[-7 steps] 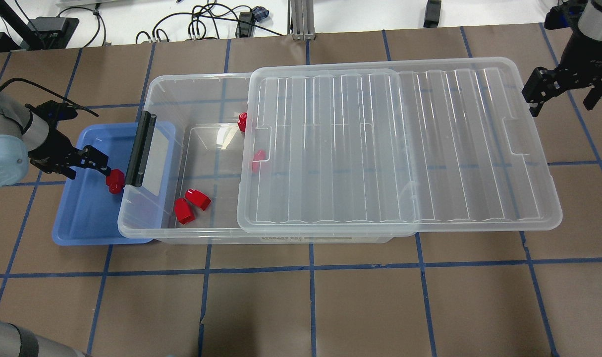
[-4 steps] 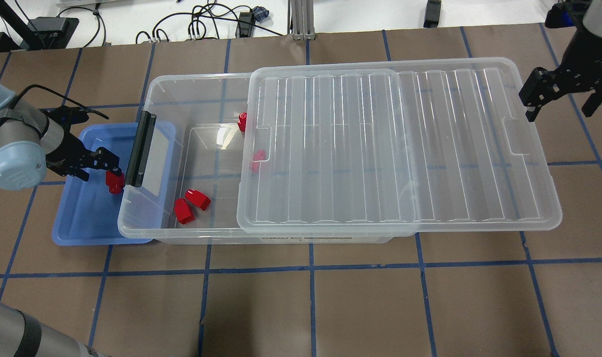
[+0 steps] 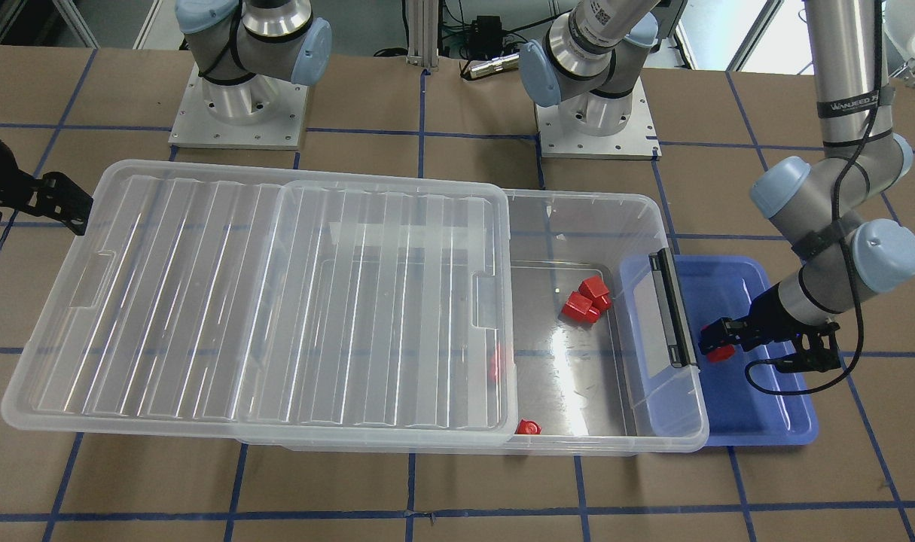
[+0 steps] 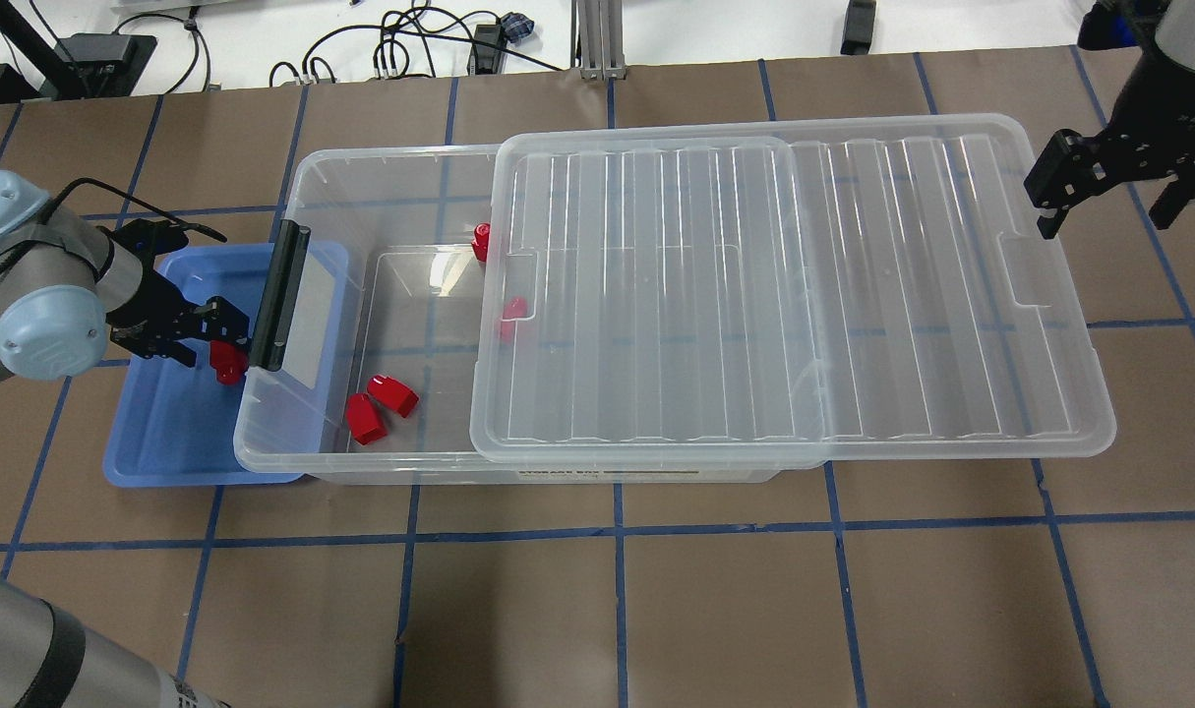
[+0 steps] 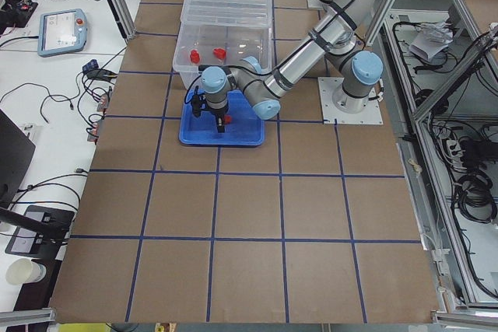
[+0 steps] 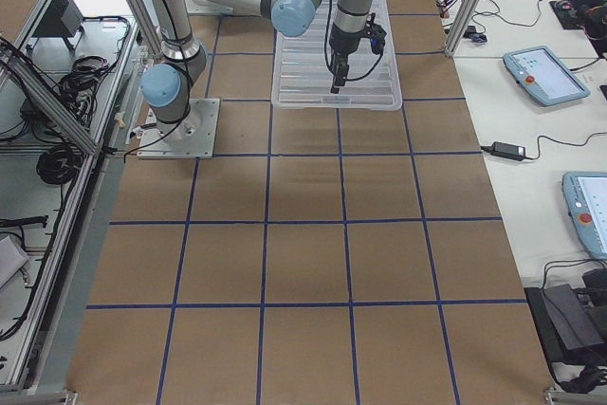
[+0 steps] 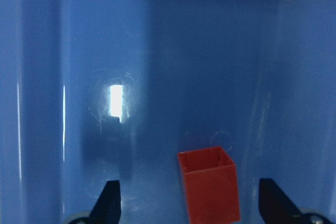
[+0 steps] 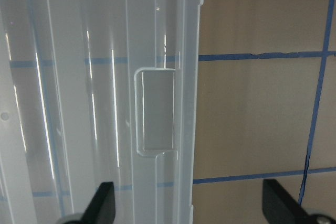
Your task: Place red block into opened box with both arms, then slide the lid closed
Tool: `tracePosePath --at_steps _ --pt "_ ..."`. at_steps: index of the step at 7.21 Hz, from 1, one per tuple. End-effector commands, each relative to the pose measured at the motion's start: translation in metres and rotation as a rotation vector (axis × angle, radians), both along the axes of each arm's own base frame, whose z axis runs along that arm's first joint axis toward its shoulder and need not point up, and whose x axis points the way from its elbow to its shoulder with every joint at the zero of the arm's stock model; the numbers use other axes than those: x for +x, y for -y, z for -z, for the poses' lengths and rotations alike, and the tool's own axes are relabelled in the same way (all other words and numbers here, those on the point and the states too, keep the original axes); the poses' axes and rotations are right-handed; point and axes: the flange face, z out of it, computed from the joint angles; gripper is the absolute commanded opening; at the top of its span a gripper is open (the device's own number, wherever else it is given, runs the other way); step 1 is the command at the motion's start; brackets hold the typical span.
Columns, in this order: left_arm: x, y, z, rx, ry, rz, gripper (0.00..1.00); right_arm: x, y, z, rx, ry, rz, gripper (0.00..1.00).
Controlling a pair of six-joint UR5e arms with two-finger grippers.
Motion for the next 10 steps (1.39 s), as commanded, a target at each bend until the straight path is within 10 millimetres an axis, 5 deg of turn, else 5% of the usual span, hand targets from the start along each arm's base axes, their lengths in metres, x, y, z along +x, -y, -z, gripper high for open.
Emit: tracePosePath --at_steps 1,2,4,5,7,9,10 --pt "0.003 0.0 0.0 0.011 0.01 0.003 0.24 -0.001 0.002 0.005 0.012 0.001 -0.014 1.0" --pt "0.002 -0.001 -0.005 0.013 0.011 0.003 0.06 -0.002 0.002 0.005 0.013 0.0 -0.012 1.0" --pt "0.002 0.001 -0.032 0.028 0.007 0.007 0.0 -0.005 0.011 0.011 -0.004 -0.007 -0.016 1.0" --pt "0.007 0.008 -0.058 0.041 0.023 0.01 0.0 -0.005 0.009 0.007 -0.01 -0.014 -0.014 1.0" --pt "0.006 0.03 -0.155 0.065 0.013 0.031 0.0 -0.006 0.009 0.008 -0.011 0.0 -0.009 1.0" --pt "-0.086 0.046 -0.217 0.078 0.044 0.027 0.0 -0.007 0.009 0.013 -0.001 -0.007 0.001 1.0" --pt "-0.136 0.047 -0.226 0.065 0.065 0.077 0.0 -0.007 0.008 0.012 -0.001 -0.007 0.001 1.0"
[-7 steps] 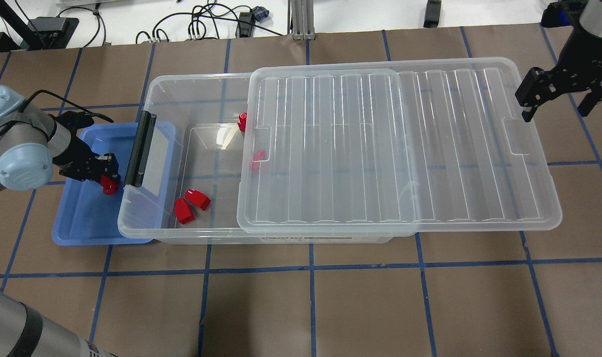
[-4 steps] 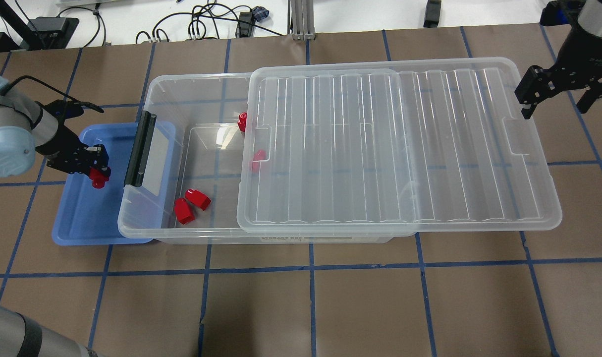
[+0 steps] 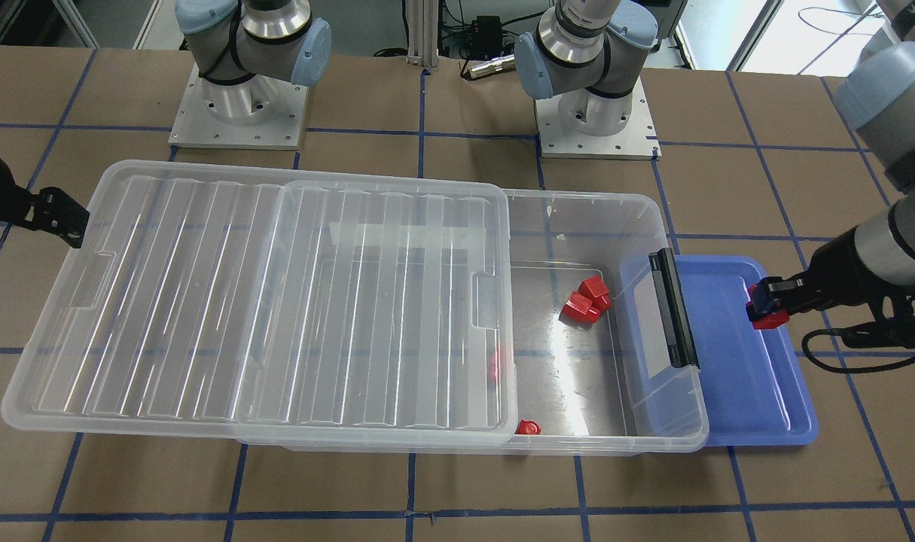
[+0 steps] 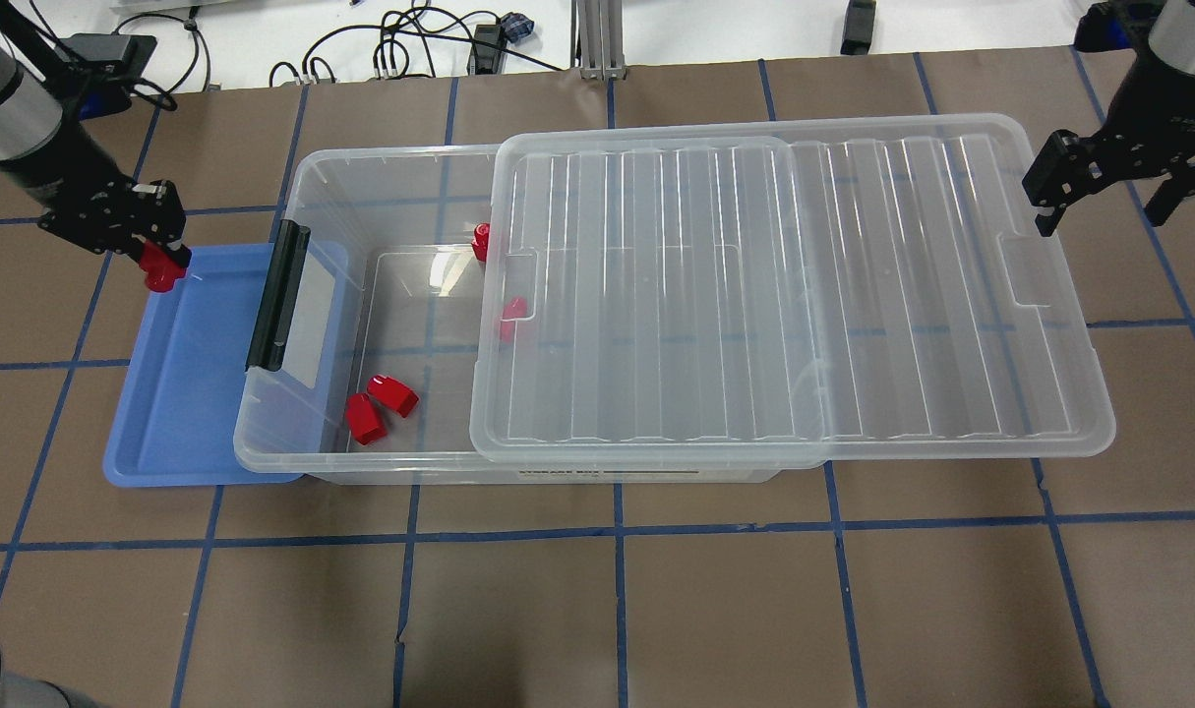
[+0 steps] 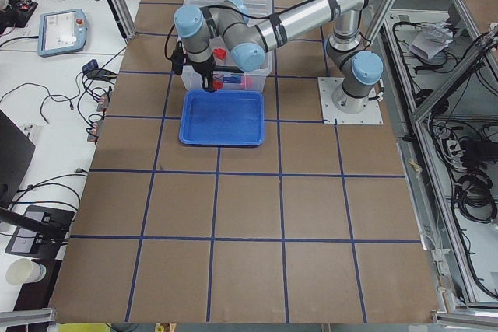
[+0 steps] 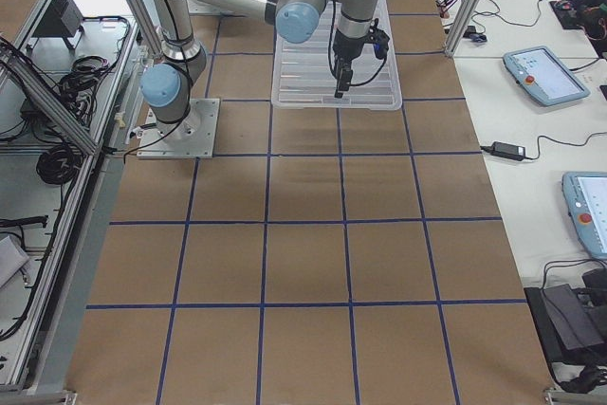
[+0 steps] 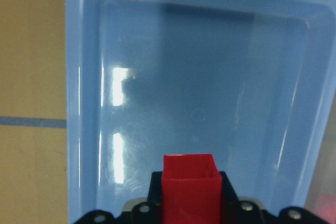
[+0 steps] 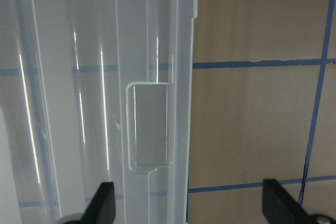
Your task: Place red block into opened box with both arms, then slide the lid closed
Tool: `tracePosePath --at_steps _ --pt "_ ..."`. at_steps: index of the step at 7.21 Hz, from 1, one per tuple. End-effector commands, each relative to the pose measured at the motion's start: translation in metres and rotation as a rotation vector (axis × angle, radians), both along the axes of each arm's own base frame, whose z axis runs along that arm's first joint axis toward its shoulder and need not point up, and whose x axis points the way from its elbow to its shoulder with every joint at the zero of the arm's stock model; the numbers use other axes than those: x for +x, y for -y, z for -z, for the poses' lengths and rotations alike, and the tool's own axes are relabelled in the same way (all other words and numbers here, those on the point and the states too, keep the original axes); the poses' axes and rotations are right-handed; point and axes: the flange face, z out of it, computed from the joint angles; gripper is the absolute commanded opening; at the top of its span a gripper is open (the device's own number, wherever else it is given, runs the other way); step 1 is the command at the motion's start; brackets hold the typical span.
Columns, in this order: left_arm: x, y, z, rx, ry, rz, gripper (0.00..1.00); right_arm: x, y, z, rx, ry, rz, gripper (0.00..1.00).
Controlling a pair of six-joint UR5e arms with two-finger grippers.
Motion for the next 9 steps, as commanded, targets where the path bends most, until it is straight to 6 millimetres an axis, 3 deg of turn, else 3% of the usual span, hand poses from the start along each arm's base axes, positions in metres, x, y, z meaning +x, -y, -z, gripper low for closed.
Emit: tracePosePath --at_steps 1,3,4,6,9 --pt "-0.095 0.005 -0.01 0.002 0.025 -0.002 0.0 0.0 0.0 0.005 0.008 0.006 0.005 1.0" --pt "-0.152 0.007 0.001 -0.014 0.031 0.042 0.0 0.0 0.0 0.007 0.014 0.007 0.005 1.0" --pt "-0.168 0.006 0.004 -0.013 0.032 0.046 0.0 0.0 0.001 0.008 0.014 0.003 0.005 1.0" --pt "-0.18 -0.005 0.032 0.007 0.023 0.068 0.0 0.0 0.0 0.007 0.011 0.002 0.005 1.0" --pt "-0.18 -0.017 0.092 -0.082 0.027 0.075 0.0 0.0 0.001 0.008 0.012 0.003 0.005 1.0"
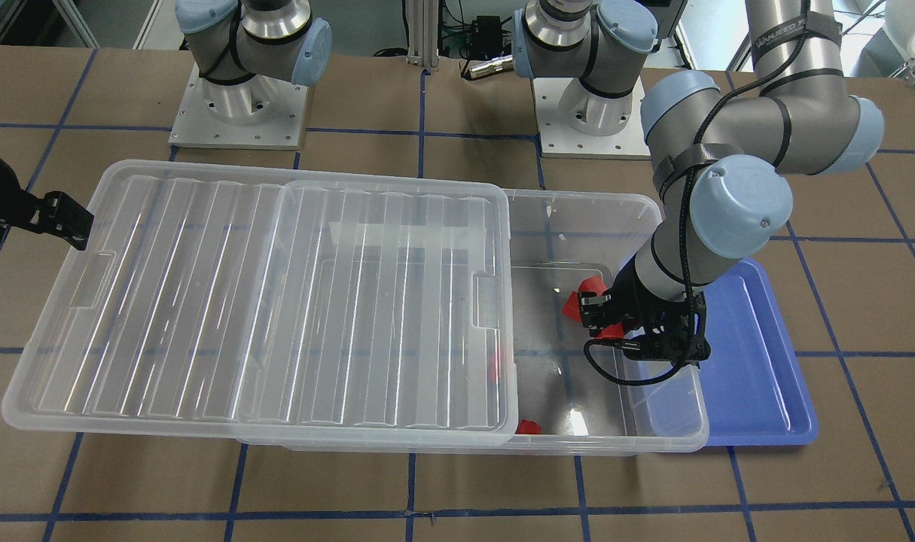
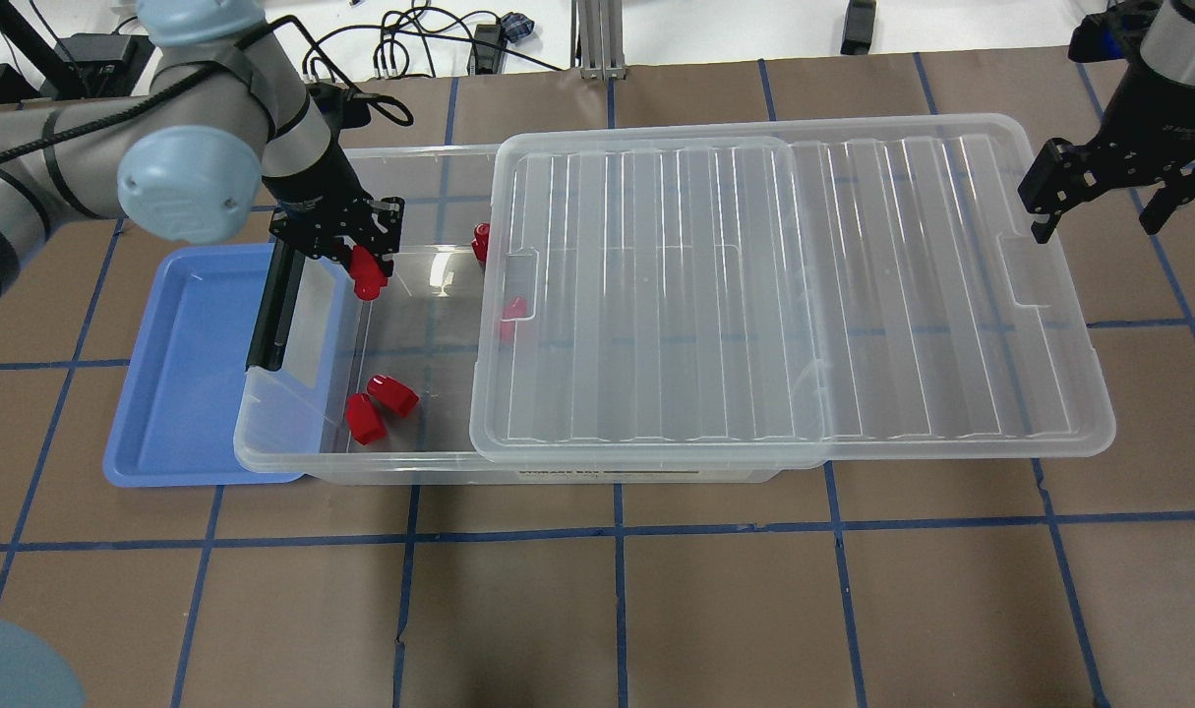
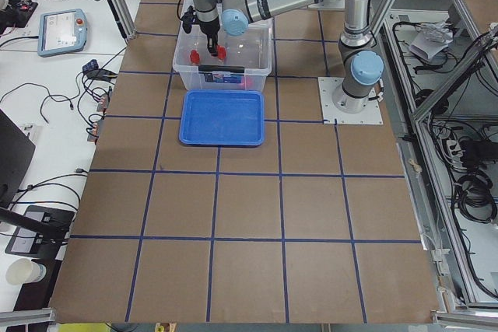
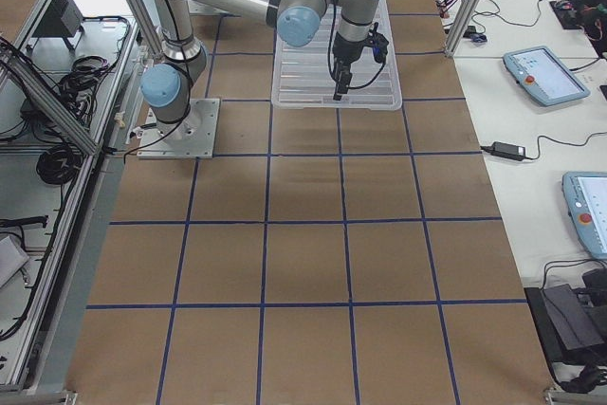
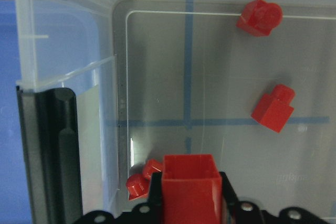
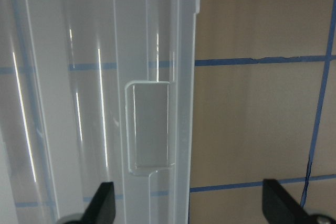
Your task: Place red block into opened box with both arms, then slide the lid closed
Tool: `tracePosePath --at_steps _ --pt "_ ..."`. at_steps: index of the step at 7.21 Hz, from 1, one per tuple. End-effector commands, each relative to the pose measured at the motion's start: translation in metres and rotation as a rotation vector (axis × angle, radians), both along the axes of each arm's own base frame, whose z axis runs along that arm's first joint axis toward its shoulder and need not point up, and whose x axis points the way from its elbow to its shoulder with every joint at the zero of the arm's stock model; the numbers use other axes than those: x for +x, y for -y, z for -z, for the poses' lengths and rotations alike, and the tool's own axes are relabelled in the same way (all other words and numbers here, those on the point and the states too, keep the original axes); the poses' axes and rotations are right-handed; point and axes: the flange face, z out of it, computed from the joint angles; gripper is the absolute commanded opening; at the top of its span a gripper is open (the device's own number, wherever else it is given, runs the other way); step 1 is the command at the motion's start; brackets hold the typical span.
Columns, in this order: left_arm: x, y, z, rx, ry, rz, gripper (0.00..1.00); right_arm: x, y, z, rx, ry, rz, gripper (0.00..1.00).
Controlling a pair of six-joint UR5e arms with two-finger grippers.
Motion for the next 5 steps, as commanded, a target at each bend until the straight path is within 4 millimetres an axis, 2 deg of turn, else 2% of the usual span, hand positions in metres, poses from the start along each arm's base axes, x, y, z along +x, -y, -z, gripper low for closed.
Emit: tracePosePath --at_steps 1,3,4,5 --pt "-0.001 -0.009 0.027 -0.022 0.001 0.005 0.0 0.0 0.001 0.002 0.001 0.003 0.0 1.0" --pt "0.0 -0.007 0.04 -0.001 -0.003 0.004 0.0 0.0 0.001 0.002 0.001 0.005 0.0 1.0" --pt "0.001 -0.006 0.046 0.012 0.005 0.004 0.37 0.001 0.0 0.002 0.003 0.007 0.001 1.0" --pt "0.001 -0.002 0.044 -0.003 0.006 0.001 0.92 0.0 0.001 0.003 0.005 0.006 0.0 1.0"
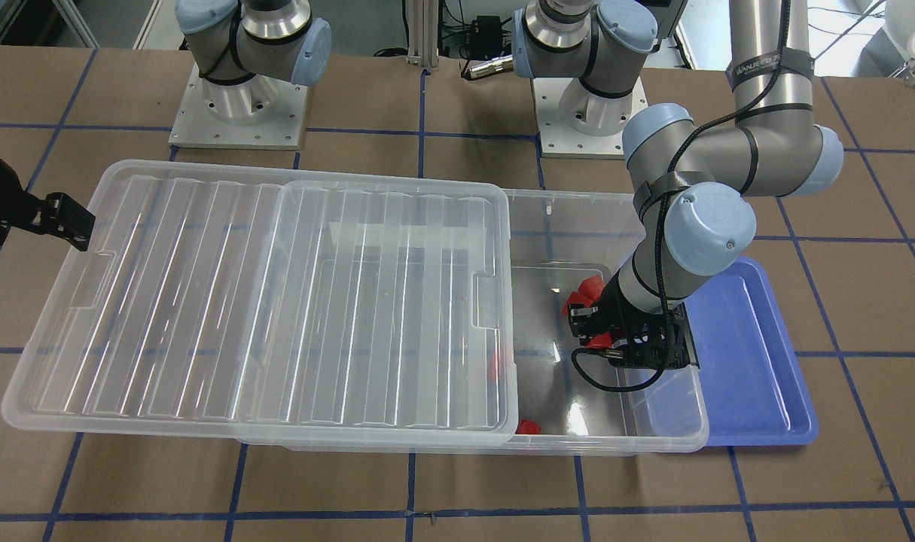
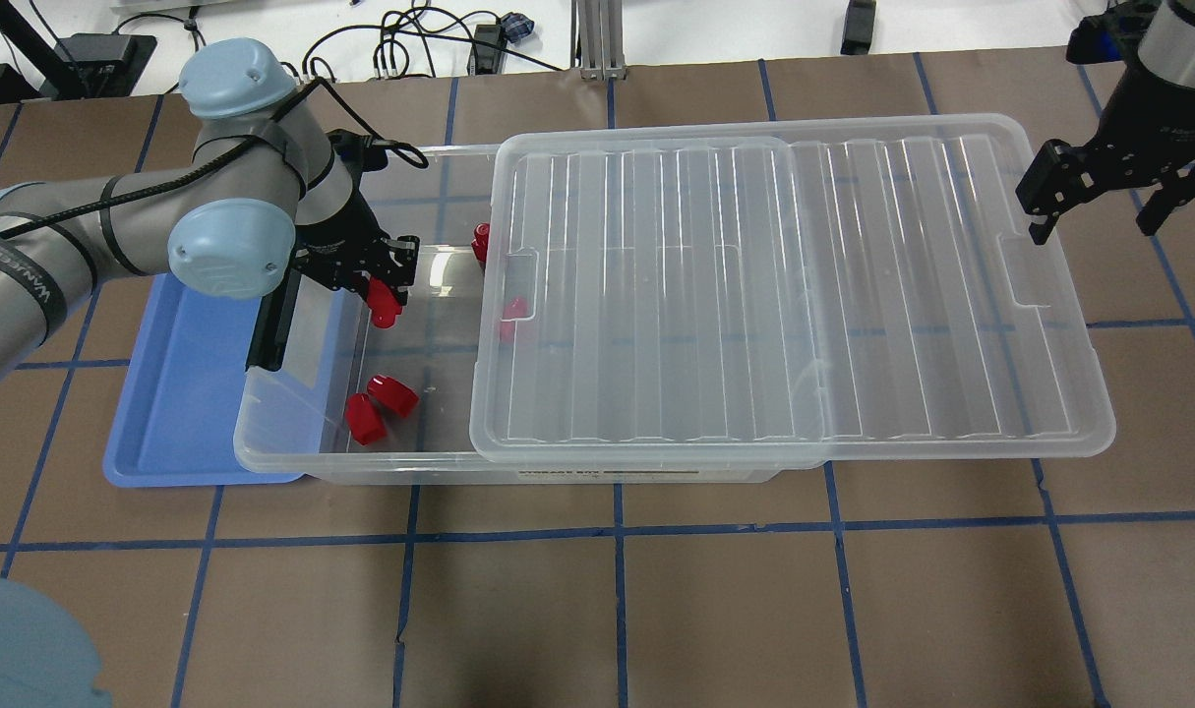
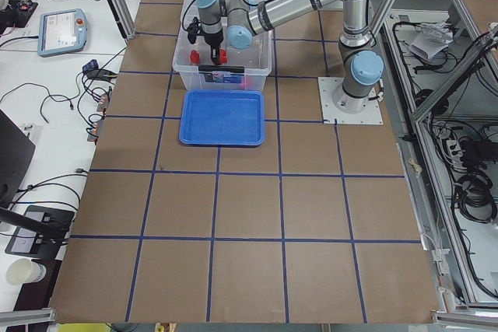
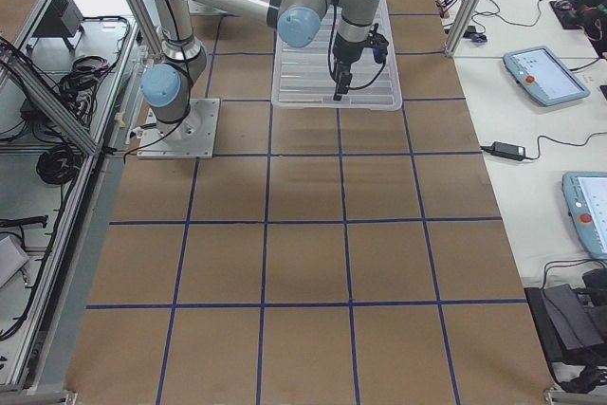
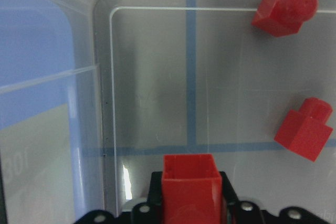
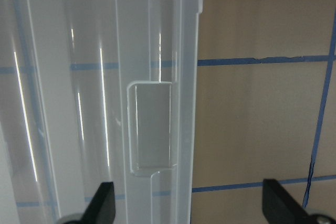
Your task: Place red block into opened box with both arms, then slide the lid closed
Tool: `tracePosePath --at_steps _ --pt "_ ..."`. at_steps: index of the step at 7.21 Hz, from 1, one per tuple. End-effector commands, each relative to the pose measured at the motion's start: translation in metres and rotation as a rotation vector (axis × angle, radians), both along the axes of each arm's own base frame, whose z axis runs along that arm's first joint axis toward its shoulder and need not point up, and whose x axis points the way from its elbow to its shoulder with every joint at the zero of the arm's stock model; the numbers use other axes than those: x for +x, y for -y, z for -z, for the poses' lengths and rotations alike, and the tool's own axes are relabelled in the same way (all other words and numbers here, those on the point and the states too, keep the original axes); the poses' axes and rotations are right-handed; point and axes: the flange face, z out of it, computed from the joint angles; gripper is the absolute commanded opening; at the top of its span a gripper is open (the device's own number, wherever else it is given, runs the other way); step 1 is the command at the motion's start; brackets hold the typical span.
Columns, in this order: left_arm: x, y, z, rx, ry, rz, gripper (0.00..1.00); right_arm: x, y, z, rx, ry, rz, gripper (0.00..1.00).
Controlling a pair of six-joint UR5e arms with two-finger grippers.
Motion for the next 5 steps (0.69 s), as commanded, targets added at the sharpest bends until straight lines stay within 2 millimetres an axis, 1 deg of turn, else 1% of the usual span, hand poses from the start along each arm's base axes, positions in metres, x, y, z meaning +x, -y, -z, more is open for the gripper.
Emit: tracePosePath --at_steps 1,3,4,5 --pt "0.001 0.005 -0.007 -0.023 0.005 -0.005 1.0 0.0 0.0 0.0 0.002 0.002 0.0 1.0" --pt "-0.002 0.001 -0.038 -0.034 0.008 -0.001 1.0 0.0 0.0 0.0 0.002 0.002 0.0 1.0" --pt "-0.002 0.003 -0.063 -0.016 0.009 -0.001 1.0 0.0 0.0 0.0 0.001 0.001 -0.008 1.0" --pt "-0.003 0.003 -0.092 0.019 0.007 0.001 1.0 -0.002 0.002 -0.006 -0.011 -0.003 -0.009 1.0"
